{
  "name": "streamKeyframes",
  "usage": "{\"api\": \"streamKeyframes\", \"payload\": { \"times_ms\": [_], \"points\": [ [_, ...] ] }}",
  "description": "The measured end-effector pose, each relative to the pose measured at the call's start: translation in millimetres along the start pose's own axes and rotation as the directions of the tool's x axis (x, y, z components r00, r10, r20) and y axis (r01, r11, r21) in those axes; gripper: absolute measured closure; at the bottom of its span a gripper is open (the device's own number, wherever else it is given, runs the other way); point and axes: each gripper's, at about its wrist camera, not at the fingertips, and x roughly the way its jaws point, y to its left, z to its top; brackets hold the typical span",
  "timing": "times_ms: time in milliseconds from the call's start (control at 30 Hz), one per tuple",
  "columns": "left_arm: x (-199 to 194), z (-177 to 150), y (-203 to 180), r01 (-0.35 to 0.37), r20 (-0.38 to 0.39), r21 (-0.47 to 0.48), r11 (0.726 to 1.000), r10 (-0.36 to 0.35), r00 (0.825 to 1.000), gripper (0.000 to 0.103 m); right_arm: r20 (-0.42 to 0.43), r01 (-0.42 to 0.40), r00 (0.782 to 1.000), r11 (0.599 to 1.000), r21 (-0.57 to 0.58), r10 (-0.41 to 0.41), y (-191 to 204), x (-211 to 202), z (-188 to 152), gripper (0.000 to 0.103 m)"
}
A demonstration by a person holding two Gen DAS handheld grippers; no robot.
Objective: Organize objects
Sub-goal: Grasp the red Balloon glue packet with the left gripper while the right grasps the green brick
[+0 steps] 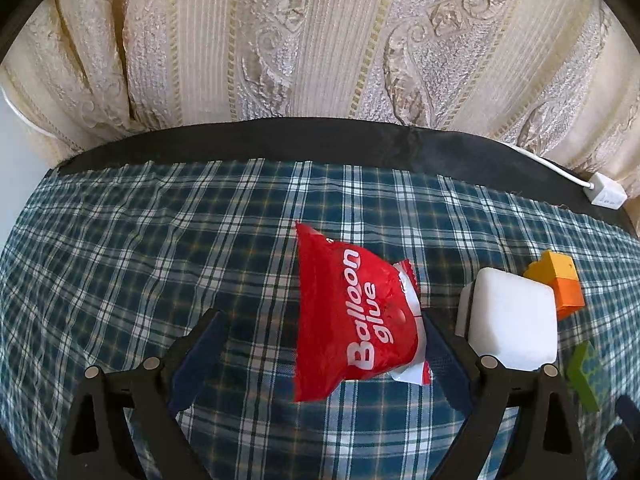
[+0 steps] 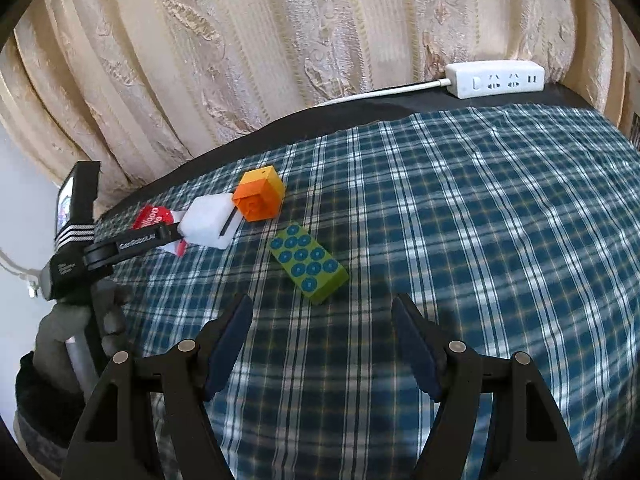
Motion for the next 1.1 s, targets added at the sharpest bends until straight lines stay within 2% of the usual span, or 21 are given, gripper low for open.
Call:
{"api": "streamKeyframes", "payload": {
  "times_ms": [67,267,400,567,633,900,1000,1100],
  "points": [
    [-1.4,-0.3,0.6,0.012,0.007,0.003,1.000,-0.012,1.000,0.007,0.000,0.013,1.000,1.000,-0.009,-0.013,0.0,5.7,3.2,0.030],
    [-8.4,0.3,2.4,0.060,0.035,-0.003,0.998,-0.060,0.998,0.017,0.003,0.033,0.999,0.998,-0.046,-0.032,4.4,21.4,16.0,0.030],
    [-13.4,0.9,2.2,0.073,0.047,0.000,0.997,-0.073,0.996,0.029,-0.006,0.039,0.999,0.995,-0.086,-0.040,13.2,34.0,21.2,0.030],
    [-16.2,2.1,2.2,0.079,0.060,0.007,0.997,-0.079,0.995,0.052,-0.017,0.054,0.998,0.985,-0.161,-0.058,26.5,43.2,18.2,0.030],
    [-15.5,2.3,3.3,0.093,0.060,0.004,0.996,-0.093,0.994,0.055,-0.021,0.052,0.998,0.981,-0.187,-0.056,30.5,44.2,17.1,0.031],
    [-20.2,-1.3,5.9,0.129,0.065,0.011,0.992,-0.129,0.990,0.058,-0.009,0.082,0.996,0.970,-0.227,-0.087,34.9,45.0,14.7,0.065],
    [-23.1,-2.0,5.7,0.132,0.071,0.015,0.991,-0.133,0.989,0.058,-0.007,0.083,0.996,0.973,-0.216,-0.087,31.4,42.5,14.2,0.071],
    [-28.1,-1.7,6.5,0.139,0.083,0.014,0.990,-0.140,0.987,0.058,-0.009,0.079,0.997,0.977,-0.199,-0.082,27.9,38.6,12.5,0.072]
  ]
}}
